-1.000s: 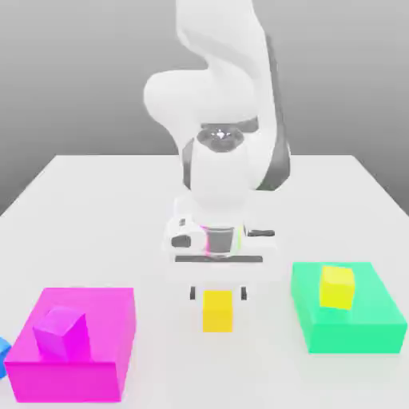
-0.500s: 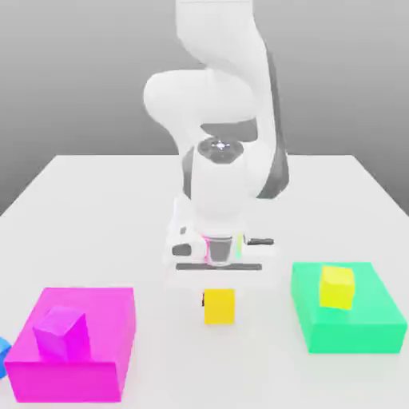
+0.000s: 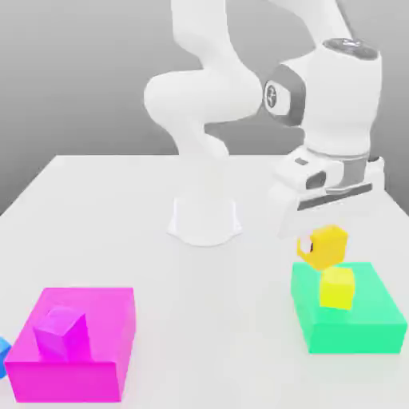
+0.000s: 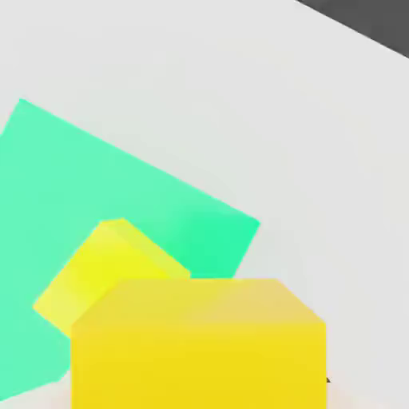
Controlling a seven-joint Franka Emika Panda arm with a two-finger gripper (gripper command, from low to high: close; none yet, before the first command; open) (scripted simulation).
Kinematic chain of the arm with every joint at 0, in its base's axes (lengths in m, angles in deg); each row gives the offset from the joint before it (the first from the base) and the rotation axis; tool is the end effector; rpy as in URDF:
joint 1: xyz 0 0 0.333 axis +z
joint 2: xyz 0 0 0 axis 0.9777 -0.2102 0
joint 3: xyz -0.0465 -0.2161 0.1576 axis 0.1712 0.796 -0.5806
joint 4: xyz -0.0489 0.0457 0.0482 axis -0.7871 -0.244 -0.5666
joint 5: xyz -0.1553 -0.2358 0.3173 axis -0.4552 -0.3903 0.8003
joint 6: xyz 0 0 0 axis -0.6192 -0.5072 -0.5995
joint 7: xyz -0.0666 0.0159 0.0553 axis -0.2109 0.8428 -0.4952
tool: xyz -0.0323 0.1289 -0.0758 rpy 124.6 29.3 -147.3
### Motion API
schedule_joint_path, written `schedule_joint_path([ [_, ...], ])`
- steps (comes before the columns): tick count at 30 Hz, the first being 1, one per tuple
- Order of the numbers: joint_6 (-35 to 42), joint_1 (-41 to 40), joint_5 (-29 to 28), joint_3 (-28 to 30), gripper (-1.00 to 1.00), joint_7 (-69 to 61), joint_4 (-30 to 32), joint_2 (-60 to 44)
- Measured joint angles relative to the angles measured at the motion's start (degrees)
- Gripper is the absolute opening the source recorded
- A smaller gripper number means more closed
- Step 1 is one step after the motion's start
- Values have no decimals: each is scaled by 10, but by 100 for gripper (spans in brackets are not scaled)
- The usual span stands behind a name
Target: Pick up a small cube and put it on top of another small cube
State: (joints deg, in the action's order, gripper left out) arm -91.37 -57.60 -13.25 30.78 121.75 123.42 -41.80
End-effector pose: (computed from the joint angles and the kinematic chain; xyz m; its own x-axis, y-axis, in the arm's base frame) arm 0.3621 0.2308 0.1825 0.9794 -0.2019 -0.0005 -0.2019 -0.9794 -0.0003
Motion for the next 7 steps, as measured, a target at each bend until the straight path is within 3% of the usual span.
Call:
schedule_joint_path([
  [3,-62,-2,-15,-8,-100,11,8,-54],
  [4,-79,-2,-20,-9,100,14,11,-69],
  [7,-79,-2,-20,-9,100,14,11,-69],
])
